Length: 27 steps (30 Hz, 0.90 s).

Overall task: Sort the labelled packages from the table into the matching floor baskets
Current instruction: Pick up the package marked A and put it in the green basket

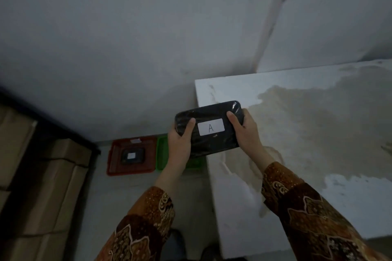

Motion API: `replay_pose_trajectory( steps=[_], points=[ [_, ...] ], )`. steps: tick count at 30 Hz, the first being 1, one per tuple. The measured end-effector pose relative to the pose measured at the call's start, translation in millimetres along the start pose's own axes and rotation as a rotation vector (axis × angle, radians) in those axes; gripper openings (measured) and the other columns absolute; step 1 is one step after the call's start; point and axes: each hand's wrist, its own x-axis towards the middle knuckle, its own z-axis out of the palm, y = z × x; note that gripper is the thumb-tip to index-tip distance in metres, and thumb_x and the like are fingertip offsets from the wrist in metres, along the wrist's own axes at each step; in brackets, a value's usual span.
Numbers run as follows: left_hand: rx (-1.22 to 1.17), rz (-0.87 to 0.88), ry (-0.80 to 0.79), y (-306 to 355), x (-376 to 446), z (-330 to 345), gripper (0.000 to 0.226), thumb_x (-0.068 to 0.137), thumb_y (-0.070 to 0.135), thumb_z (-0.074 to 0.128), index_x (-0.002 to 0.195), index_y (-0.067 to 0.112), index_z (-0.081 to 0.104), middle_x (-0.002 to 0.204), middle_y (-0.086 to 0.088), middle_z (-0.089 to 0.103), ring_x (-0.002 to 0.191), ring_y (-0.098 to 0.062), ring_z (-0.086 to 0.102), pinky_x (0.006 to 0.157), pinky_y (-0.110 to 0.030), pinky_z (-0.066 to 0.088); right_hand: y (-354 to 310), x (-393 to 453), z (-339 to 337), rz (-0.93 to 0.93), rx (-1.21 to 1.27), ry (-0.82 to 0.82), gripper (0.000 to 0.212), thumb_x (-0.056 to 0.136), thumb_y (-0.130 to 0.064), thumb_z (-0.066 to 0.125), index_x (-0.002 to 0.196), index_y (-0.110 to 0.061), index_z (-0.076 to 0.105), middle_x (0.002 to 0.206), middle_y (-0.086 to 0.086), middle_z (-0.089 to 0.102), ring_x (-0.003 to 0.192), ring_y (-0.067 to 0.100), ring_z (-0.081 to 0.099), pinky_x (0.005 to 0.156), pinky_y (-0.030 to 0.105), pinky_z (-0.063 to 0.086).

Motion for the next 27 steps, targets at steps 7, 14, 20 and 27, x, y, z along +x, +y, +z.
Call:
replay_pose_trajectory(
  steps=[7,14,20,27],
  points=[
    [0.044,-0.04,0.124,-6.8,39.6,-131.8,0.029,0.087,0.032,0.064,0.112,0.017,0.062,0.102,0.007,0.069,0.102,-0.009,0.066,0.077,-0.014,0.054,-2.4,-18.3,141.1,0.017,-0.106,-0.082,0.027,0.091,-0.043,0.051,0.098,-0.017,0.052,0.077,-0.014,0.059,0.063,-0.004,0.06,0.049,0.006,0.048],
    [0.187,-0.29,0.145,-61.2,96.8,-229.1,0.067,0.081,0.039,0.068,0.137,0.008,0.046,0.139,-0.013,0.054,0.127,-0.029,0.052,0.108,-0.048,0.044,55.8,-30.4,243.2,0.43,0.05,-0.179,0.019,0.089,-0.033,0.059,0.101,-0.02,0.053,0.095,-0.001,0.066,0.081,0.008,0.066,0.062,0.017,0.052],
    [0.163,-0.479,0.103,-152.6,163.1,-256.1,0.039,0.084,0.036,0.066,0.116,0.018,0.055,0.119,-0.009,0.065,0.092,-0.015,0.065,0.075,-0.03,0.055,156.9,-5.2,294.6,0.724,0.084,-0.244,0.059,0.081,-0.029,0.071,0.131,-0.011,0.047,0.126,0.011,0.06,0.11,0.027,0.061,0.097,0.046,0.051],
    [0.24,-0.521,0.095,-334.9,289.0,-235.2,0.033,0.093,0.014,0.055,0.123,0.007,0.043,0.125,-0.015,0.054,0.102,-0.021,0.054,0.087,-0.032,0.046,359.2,81.7,339.2,0.807,0.006,-0.056,0.054,0.087,-0.028,0.063,0.132,-0.011,0.039,0.124,0.01,0.053,0.091,0.015,0.057,0.073,0.023,0.048]
  ],
)
